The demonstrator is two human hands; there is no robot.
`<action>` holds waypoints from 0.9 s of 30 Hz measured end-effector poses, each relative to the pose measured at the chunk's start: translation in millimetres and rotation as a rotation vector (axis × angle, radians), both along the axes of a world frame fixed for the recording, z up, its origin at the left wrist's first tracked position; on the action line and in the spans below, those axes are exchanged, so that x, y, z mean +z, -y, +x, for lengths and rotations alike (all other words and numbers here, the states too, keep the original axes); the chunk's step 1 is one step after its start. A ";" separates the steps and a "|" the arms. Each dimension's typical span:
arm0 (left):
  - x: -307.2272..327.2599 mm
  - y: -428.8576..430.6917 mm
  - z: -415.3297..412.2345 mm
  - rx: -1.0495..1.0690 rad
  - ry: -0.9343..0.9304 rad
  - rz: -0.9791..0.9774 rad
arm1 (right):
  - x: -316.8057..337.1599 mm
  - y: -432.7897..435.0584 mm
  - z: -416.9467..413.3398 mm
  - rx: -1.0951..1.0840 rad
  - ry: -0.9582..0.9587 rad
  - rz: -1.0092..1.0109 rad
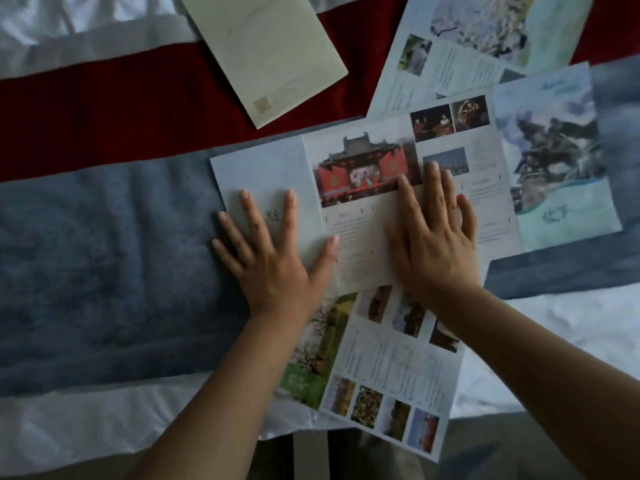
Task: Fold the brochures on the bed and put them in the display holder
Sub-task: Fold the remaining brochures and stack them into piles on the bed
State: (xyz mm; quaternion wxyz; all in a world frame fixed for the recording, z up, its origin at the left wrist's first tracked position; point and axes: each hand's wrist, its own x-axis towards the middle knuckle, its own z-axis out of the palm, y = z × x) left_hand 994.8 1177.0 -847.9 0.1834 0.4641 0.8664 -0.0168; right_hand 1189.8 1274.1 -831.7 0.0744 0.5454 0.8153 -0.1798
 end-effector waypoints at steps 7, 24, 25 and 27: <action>0.1 8.8 -37.6 -0.021 -0.018 -0.011 | 2.7 2.1 2.8 0.054 -0.026 0.001; -1.9 80.7 -204.8 -0.020 -0.085 -0.006 | -3.5 28.3 -99.8 0.216 -0.009 0.037; -2.4 83.0 -209.1 -0.018 -0.094 0.003 | -3.0 27.9 -102.5 0.210 0.003 0.043; -3.6 86.3 -216.5 -0.006 -0.090 0.041 | -3.4 27.2 -105.9 0.205 0.012 0.044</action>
